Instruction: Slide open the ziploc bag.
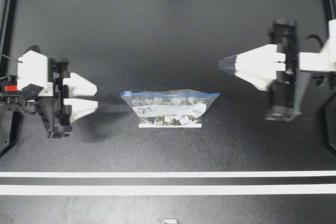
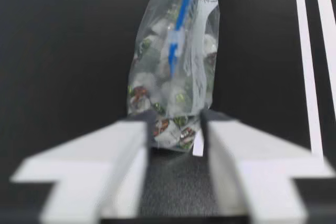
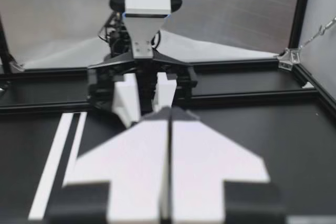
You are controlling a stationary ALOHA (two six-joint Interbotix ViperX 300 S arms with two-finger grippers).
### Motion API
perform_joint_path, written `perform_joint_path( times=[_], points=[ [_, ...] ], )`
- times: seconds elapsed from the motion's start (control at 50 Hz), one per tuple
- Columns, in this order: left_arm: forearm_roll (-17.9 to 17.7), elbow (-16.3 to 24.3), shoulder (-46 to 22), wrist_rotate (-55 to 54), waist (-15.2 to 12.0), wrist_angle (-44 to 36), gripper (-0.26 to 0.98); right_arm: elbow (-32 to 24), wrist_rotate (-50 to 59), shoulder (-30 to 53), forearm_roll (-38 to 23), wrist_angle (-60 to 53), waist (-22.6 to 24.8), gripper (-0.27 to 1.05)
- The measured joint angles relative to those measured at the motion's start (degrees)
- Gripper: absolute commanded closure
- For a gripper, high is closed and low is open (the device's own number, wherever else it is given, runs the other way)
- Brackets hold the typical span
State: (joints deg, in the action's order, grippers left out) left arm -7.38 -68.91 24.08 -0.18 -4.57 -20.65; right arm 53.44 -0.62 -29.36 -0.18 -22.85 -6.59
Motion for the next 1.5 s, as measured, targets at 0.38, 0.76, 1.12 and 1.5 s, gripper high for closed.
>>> perform_joint_path(
  times=[0.38, 0.76, 1.12, 1.5],
  points=[
    [-0.09, 3.6, -9.76, -0.09, 0.0, -6.06, 0.28, -11.07, -0.09, 16.52, -2.64, 0.18, -0.88, 0.42],
    [-0.09, 5.36, -11.78, -0.18, 0.0, -7.73, 0.46, -20.39, -0.09, 28.3, -3.87, 4.48, -0.88, 0.29],
    [-0.09, 5.36, -11.87, -0.18, 0.0, -7.73, 0.83, -25.84, -0.09, 35.6, -6.33, 10.99, 0.26, 0.27],
    [0.0, 5.36, -11.87, 0.62, 0.0, -7.73, 0.84, -27.33, -0.09, 38.06, -7.38, 14.68, 1.76, 0.27]
  ],
)
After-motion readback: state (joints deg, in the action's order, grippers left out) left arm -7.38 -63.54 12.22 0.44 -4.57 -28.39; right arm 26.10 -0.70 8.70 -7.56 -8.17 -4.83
